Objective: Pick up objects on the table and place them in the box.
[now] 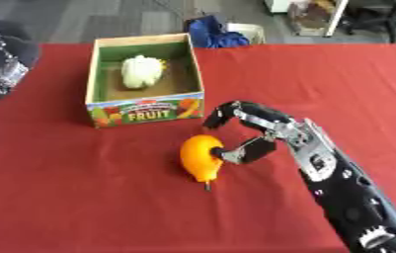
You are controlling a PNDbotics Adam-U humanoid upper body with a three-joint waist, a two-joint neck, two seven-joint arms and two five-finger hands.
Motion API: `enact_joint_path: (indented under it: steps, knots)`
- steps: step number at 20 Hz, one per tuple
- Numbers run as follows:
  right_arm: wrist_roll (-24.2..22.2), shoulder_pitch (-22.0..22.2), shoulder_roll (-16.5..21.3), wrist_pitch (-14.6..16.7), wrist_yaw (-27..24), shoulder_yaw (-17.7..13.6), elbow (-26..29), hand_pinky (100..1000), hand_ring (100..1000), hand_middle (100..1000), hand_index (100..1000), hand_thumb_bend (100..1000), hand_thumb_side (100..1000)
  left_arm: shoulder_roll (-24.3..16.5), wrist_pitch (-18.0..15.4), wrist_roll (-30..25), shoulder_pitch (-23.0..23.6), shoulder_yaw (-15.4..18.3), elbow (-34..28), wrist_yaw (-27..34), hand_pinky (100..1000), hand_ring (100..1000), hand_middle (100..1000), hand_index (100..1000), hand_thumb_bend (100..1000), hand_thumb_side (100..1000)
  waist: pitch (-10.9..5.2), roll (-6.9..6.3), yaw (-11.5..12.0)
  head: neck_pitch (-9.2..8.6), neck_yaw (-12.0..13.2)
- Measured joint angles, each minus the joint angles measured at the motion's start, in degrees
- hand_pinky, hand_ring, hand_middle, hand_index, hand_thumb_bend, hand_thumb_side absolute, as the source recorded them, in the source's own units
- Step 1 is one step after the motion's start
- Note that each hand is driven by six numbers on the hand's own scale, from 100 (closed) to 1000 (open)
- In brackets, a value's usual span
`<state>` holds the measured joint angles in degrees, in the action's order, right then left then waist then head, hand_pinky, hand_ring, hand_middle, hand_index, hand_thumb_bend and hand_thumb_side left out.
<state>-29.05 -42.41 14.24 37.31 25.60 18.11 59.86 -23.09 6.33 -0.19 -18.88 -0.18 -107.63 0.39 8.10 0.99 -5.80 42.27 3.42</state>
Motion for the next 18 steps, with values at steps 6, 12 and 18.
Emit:
enact_joint_path:
  steps: [6,12,18]
  knots:
    - [0.1,-0.1,-0.1,0.1,5.0,1.7,2.3,754,712,567,698,342,197,0.0,0.1,-0.2,0.1,0.0,0.0,-0.2,677,643,638,722,504,413,0.00,0.02,0.0,0.00,-0.1]
    - [-1.1,-0.3,-0.1,-1.1,7.5,2.4,4.8,686,581,362,436,180,100,0.0,0.1,-0.4,0.1,0.0,0.0,-0.4,676,639,635,722,502,415,0.00,0.18,0.2,-0.01,-0.3]
    - [1.1,-0.3,0.1,1.1,7.5,1.4,5.3,638,517,256,334,100,100,0.0,0.1,-0.4,0.2,0.0,0.0,-0.5,676,637,633,723,503,416,0.00,0.36,0.2,-0.02,-0.4]
